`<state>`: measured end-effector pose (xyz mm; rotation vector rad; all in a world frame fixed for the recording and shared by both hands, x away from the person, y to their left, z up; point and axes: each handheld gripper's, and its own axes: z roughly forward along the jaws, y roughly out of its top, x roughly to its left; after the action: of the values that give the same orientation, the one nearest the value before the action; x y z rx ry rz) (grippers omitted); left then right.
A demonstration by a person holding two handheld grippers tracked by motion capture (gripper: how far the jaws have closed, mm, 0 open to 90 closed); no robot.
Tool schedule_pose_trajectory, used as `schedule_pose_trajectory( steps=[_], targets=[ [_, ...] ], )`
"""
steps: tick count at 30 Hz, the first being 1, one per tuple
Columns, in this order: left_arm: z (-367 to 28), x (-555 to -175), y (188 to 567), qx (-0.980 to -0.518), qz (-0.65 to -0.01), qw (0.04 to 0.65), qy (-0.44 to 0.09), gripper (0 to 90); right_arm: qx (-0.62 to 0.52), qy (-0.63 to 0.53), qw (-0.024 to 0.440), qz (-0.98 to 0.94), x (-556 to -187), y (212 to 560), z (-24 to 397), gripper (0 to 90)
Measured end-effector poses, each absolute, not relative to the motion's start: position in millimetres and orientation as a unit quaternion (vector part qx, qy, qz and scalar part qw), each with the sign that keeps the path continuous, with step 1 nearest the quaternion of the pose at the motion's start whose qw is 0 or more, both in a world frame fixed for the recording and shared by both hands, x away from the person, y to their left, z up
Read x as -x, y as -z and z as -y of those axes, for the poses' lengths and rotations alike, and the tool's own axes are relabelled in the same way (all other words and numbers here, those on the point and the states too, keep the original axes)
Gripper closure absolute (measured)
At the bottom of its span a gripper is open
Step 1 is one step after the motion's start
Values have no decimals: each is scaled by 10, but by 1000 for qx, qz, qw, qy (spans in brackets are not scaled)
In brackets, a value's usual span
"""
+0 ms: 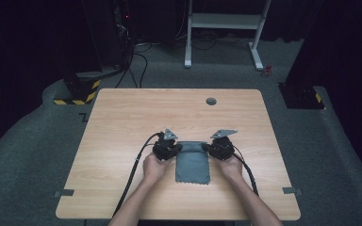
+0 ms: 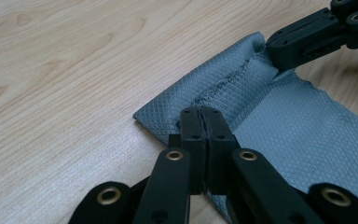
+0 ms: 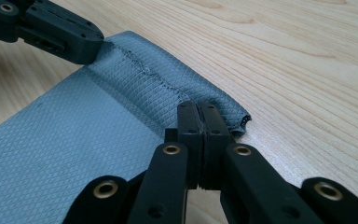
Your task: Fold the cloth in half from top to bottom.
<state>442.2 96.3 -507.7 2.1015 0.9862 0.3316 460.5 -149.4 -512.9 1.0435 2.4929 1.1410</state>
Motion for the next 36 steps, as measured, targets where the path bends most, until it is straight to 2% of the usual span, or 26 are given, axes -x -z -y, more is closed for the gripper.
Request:
schedule_pose_trajectory(
  steps=[9, 25, 36],
  targets=[
    [-917, -4347, 5112, -834, -378, 373, -148, 885, -352, -393, 100, -844, -4549, 5151, 1508, 895],
    [-960, -4265, 5125, -833, -375, 389, -122, 885, -335, -392, 111, -850, -4432, 5118, 1525, 895],
    [-953, -4195, 5097, -838, -365, 386, -124, 885, -331, -401, 108, -847, -4354, 5103, 1559, 895]
  ],
)
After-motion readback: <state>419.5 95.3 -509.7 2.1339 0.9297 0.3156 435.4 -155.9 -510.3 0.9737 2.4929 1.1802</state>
